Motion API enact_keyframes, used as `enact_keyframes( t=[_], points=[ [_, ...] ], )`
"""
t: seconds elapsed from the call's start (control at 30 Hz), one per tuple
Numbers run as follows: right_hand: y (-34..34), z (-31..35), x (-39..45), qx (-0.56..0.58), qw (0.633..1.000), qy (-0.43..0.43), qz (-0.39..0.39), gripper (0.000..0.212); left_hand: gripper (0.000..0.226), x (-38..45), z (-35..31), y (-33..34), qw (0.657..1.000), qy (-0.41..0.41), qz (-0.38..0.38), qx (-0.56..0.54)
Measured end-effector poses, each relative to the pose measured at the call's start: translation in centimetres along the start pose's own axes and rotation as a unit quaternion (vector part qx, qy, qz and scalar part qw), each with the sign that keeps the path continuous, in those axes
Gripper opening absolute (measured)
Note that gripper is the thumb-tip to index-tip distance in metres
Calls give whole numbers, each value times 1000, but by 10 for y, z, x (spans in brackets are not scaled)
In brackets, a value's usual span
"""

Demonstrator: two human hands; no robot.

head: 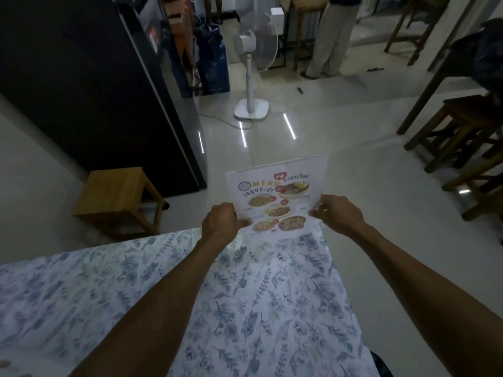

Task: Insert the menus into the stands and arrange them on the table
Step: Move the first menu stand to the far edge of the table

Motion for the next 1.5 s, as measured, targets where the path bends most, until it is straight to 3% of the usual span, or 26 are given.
enact_keyframes(
  t=[0.2,0.57,0.73,0.93,1.1,1.17,1.27,1.5],
  points=[
    [12,-6,7,48,999,18,-17,40,43,10,-5,2,1000,-4,-4,-2],
    [25,-2,9,19,999,22,-42,36,40,8,-5,8,999,-33,-24,-5],
    [22,-7,16,40,999,11,-28,35,40,14,-5,4,999,-32,15,-14],
    [12,-9,11,94,995,11,-13,56,45,11,-4,-2,999,-21,29,-18],
    [1,-9,-2,102,994,20,-29,70,41,1,-6,-11,1000,-30,0,-6],
    [-4,-10,-9,100,994,35,-37,74,51,-5,-7,-16,999,-41,-15,8],
    [-9,-10,-24,97,993,51,-44,76,65,-19,-2,-22,998,-56,-26,28],
    [-16,18,-75,68,996,30,-47,69,64,-68,20,-45,996,-52,-61,27]
  ],
)
Point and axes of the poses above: each hand's wrist, its own x-axis towards the middle knuckle, its own y-axis out of the palm, z = x × y, the point moved 3 cm from there along x, towards the middle knuckle, and after that the axes turned 7 degrees about -y, right-handed, at the moved point
